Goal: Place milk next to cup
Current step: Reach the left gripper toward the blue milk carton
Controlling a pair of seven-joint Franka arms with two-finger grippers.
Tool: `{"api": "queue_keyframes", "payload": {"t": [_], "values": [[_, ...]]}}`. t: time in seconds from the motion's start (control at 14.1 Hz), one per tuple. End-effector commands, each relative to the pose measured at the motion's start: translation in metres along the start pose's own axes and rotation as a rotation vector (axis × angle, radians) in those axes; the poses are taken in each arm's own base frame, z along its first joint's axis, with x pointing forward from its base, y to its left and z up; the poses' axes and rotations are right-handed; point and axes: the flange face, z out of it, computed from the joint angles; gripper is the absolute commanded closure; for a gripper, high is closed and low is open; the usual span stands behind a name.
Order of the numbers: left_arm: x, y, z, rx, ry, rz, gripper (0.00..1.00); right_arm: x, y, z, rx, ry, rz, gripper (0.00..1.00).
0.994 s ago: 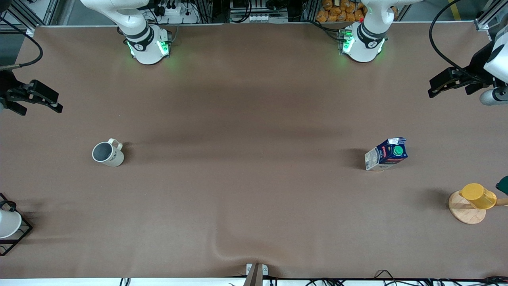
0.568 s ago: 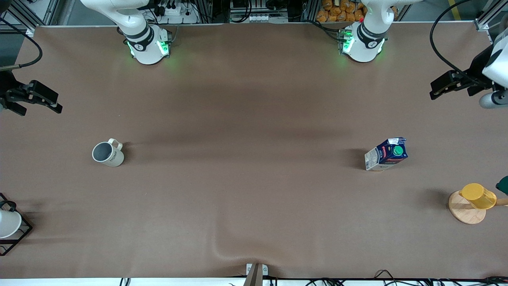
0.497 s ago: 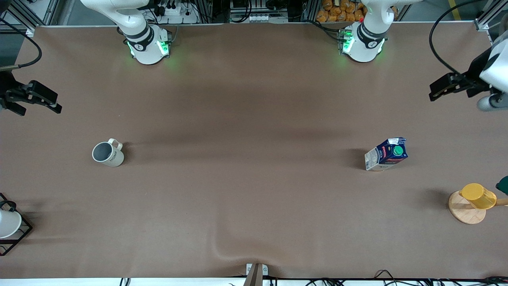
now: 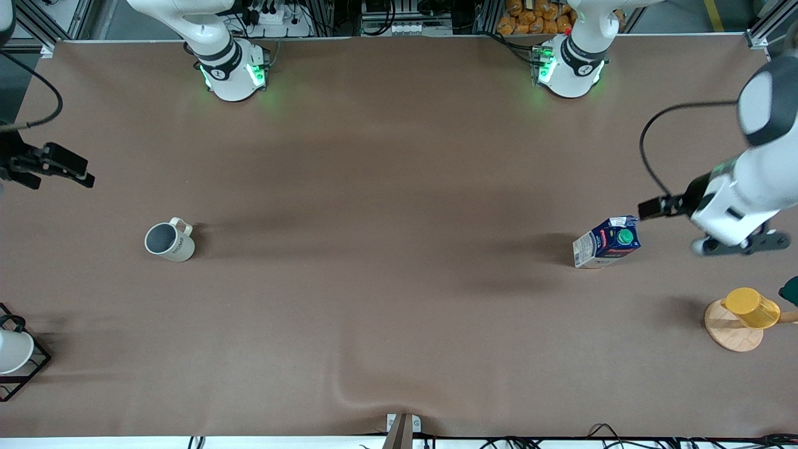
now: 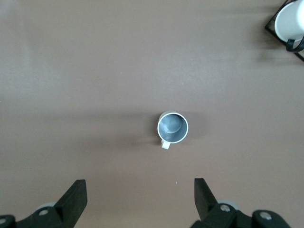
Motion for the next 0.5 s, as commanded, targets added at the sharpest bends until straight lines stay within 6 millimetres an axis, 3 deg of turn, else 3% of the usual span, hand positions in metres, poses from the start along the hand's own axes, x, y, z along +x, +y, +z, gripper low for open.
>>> {"api": "queue_keyframes", "payload": {"t": [0.0, 0.21, 0.43], "values": [[-0.004, -0.001, 0.029, 0.019, 0.019, 0.031, 0.0, 0.011, 0.032, 0.031, 0.018, -0.048, -0.071, 0.0], [-0.004, -0.001, 0.069, 0.017, 0.017, 0.033, 0.0, 0.013, 0.054, 0.066, 0.019, -0.059, -0.088, 0.0], [-0.004, -0.001, 0.087, 0.02, -0.01, 0.036, 0.0, 0.014, 0.06, 0.124, 0.015, -0.076, -0.079, 0.0]]}}
